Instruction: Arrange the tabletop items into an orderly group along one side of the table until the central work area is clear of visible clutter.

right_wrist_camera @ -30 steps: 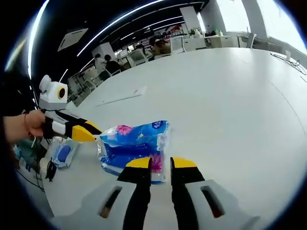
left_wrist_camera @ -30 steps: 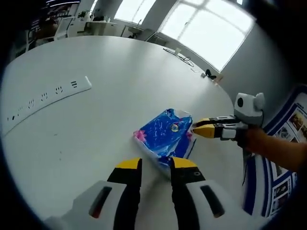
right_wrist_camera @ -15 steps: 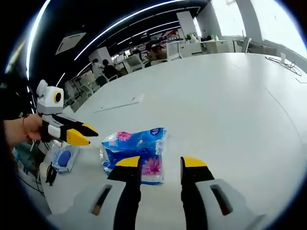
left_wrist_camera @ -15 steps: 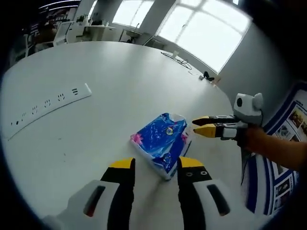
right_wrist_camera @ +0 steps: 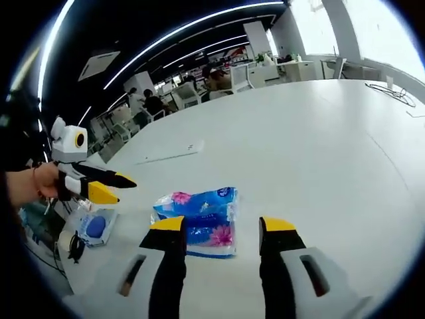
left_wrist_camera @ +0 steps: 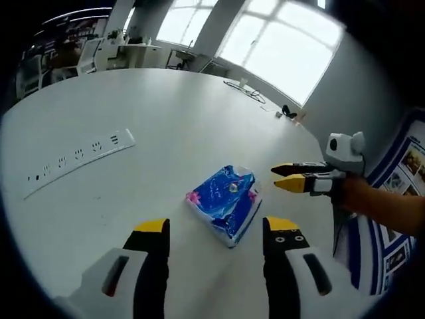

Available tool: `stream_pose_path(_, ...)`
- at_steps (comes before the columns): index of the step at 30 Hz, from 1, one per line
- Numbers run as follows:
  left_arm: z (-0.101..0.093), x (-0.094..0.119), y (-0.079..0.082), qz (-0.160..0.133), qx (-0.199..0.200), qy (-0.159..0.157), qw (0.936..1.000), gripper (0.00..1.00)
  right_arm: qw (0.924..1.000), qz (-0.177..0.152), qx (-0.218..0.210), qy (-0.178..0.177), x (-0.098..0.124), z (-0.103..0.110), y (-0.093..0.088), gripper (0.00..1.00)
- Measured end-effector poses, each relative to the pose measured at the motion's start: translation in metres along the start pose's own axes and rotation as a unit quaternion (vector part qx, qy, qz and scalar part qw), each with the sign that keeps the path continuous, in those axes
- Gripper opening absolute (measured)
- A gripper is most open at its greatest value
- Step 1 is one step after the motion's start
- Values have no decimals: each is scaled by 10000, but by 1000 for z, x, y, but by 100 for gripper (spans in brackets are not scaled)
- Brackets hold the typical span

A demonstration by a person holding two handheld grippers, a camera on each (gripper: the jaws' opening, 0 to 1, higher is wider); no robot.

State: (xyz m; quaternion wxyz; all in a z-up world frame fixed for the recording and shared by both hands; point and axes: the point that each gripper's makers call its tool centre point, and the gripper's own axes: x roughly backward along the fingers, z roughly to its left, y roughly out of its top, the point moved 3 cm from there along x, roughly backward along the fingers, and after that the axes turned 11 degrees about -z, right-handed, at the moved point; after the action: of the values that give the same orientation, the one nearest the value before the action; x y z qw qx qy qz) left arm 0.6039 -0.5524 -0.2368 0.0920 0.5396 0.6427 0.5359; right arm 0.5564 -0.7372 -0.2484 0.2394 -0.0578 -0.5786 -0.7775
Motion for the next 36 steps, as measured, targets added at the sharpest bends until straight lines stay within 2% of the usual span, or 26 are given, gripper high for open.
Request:
stream_pose_path(12,0,21,6,-153,11,41,9999,69,9998,-84,20,162,4,19,11,49)
stream_pose_path(21,0,45,17,-338,-39,101,9994,73,9995,-119,100,286,11,36,20,51)
stream_pose_path(36,6,87,24,-570,-11,265,9980,77,9982,-140,172,549,15,70,26,51)
